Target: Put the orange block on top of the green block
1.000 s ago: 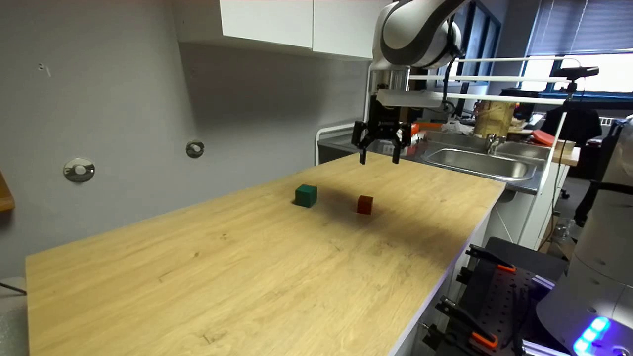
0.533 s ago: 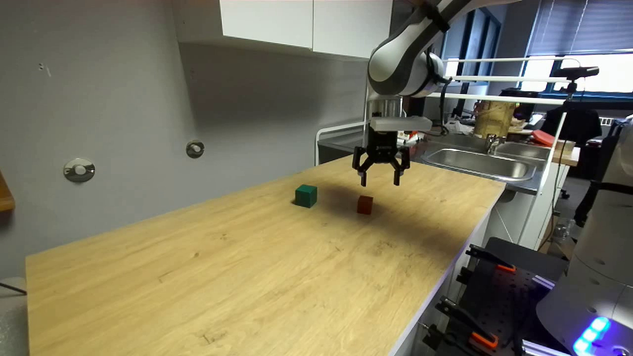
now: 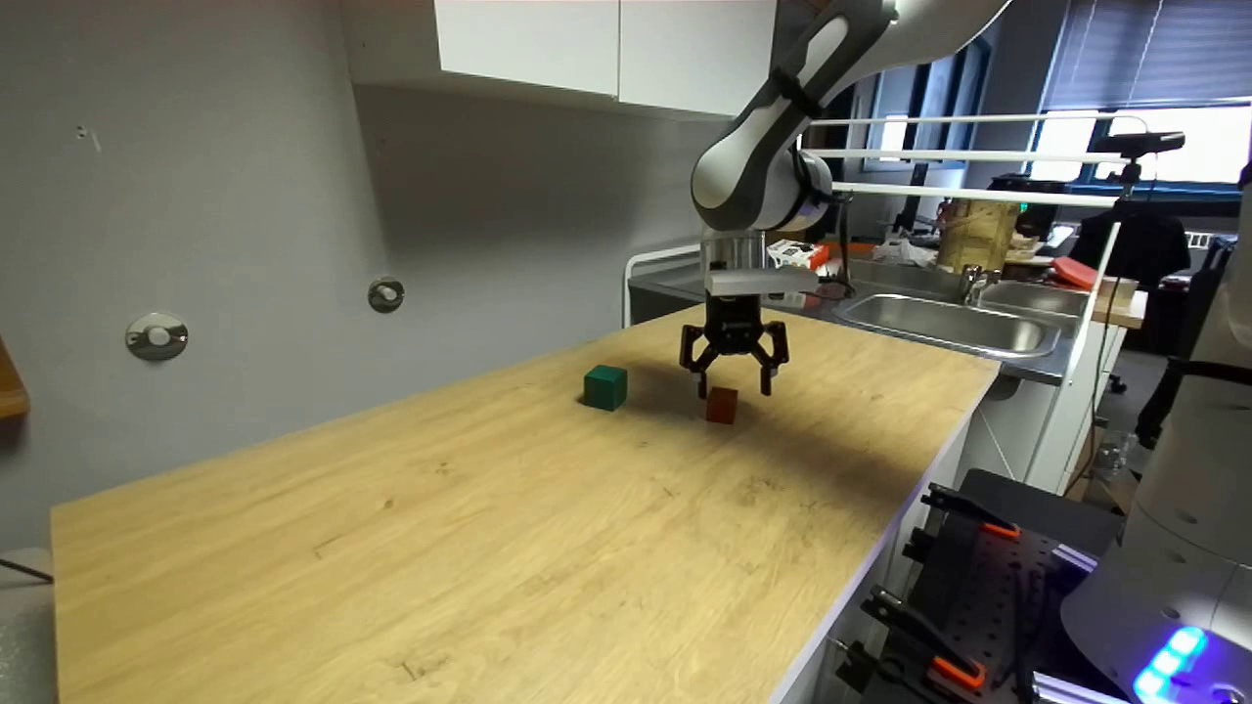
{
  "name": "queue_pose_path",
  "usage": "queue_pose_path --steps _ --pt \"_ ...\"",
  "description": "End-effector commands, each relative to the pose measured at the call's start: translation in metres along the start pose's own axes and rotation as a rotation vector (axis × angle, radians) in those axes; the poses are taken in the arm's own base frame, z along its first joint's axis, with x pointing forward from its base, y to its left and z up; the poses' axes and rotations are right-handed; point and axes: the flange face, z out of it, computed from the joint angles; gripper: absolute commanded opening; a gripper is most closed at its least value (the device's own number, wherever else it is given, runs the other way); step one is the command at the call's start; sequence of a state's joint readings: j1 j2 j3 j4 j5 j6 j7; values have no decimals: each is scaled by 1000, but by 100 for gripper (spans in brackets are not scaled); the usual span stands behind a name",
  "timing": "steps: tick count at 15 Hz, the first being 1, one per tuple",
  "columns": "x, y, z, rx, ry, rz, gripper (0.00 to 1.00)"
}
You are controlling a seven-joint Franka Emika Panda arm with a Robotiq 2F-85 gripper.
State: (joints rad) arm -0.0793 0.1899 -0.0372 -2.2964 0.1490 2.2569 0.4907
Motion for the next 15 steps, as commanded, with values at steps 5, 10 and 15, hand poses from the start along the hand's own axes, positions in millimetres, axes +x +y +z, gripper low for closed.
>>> queue_pose_path --steps 5,10,15 --pt "39 -15 11 -12 -20 18 61" --pt "40 -24 -5 -1 7 9 21" --pt "37 -40 -32 5 49 -15 19"
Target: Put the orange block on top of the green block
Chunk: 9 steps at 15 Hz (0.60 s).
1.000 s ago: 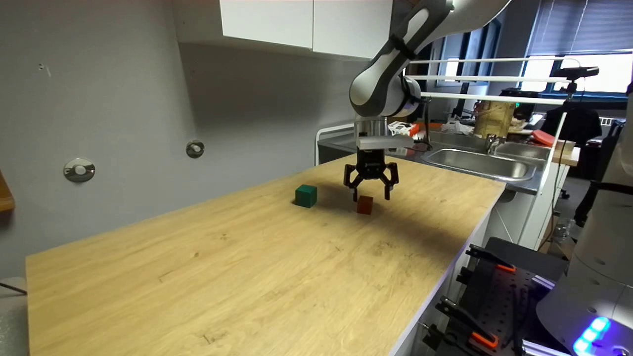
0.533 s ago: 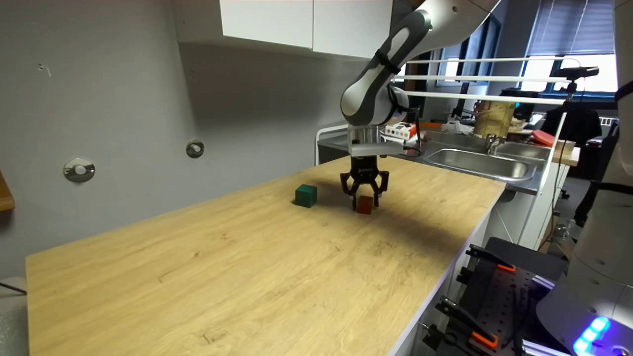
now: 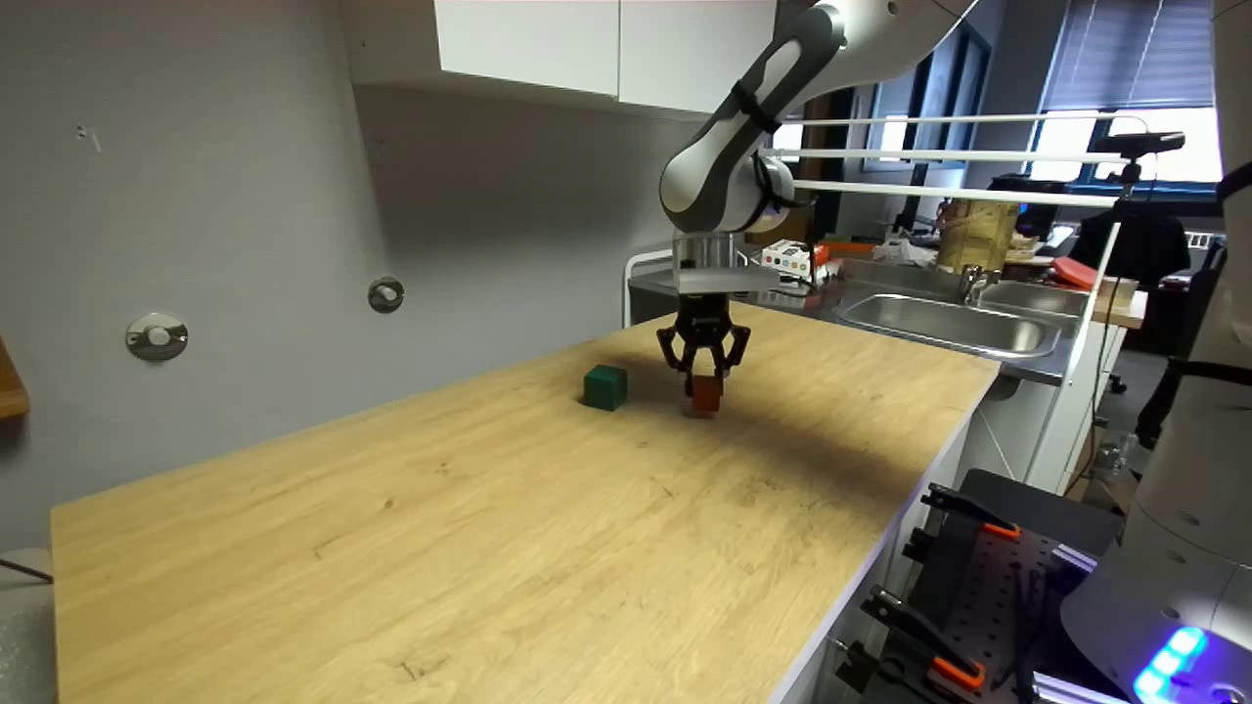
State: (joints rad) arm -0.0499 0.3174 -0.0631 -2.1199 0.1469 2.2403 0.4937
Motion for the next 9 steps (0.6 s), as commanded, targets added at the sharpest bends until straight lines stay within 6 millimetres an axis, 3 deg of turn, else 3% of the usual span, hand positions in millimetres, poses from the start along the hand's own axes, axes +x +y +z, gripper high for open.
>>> queue_pose_path --steps 1,9 --pt "-5 -12 -29 5 18 -11 19" --pt "-9 -47 -89 11 89 -69 19"
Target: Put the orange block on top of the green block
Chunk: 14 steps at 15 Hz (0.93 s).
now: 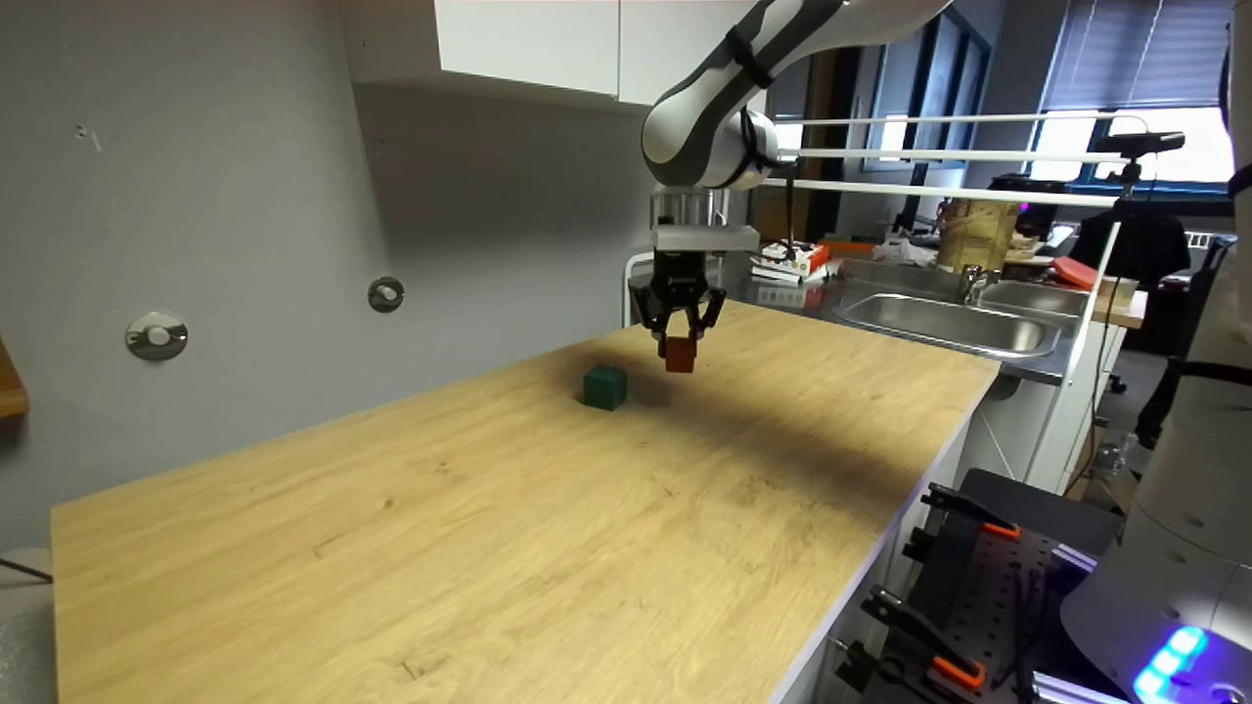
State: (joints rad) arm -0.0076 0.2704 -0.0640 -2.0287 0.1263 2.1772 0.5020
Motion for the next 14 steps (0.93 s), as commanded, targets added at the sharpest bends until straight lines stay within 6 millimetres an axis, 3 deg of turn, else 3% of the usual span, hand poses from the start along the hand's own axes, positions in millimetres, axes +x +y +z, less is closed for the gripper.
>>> queue_pose_path --steps 1,7,14 --pt "0 -21 -36 -16 29 -20 19" --pt "6 -58 -57 -46 49 -72 19" --pt "21 -87 -34 -82 11 -103 19"
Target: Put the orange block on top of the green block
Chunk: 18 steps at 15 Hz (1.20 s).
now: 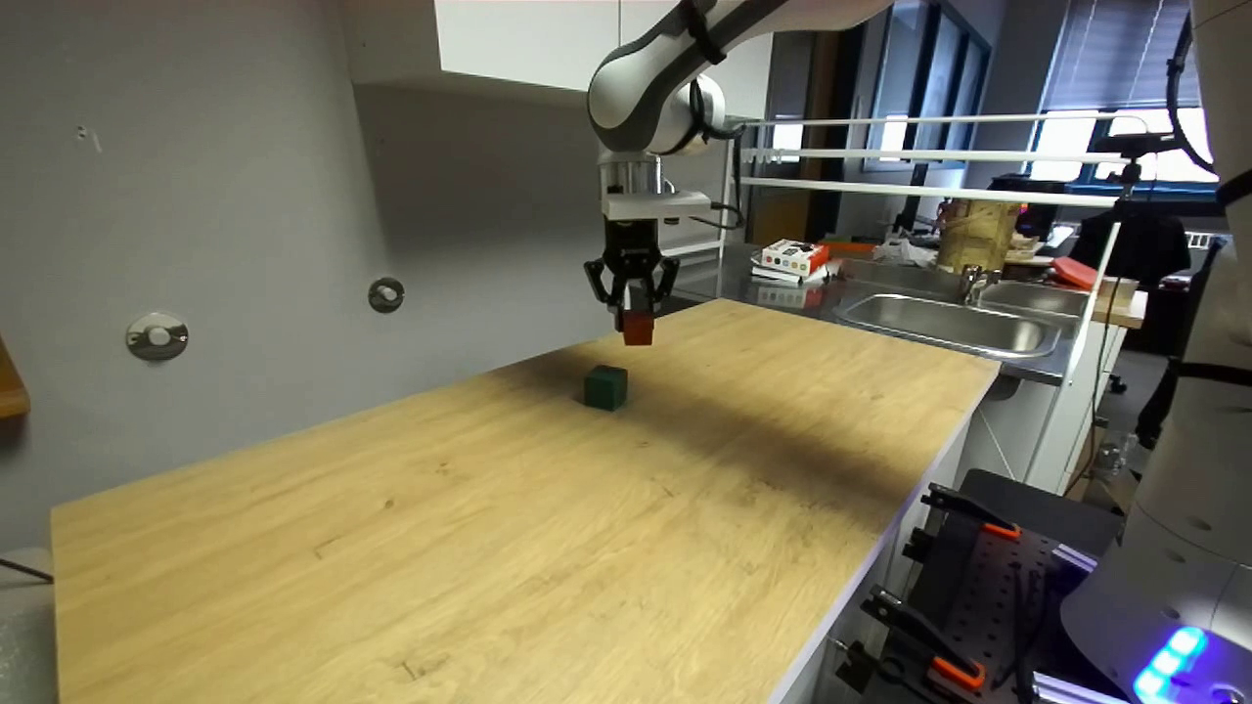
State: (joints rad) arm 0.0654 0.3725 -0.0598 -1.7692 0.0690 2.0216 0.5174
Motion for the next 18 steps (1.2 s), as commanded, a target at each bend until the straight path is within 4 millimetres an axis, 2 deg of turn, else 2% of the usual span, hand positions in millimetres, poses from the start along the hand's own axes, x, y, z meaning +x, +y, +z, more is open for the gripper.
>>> queue_pose_path --steps 1,9,18 --pt "16 -19 9 -38 -23 -2 19" --pt "40 -50 25 -70 -55 -25 19" --pt "66 -59 56 -108 -104 -19 19"
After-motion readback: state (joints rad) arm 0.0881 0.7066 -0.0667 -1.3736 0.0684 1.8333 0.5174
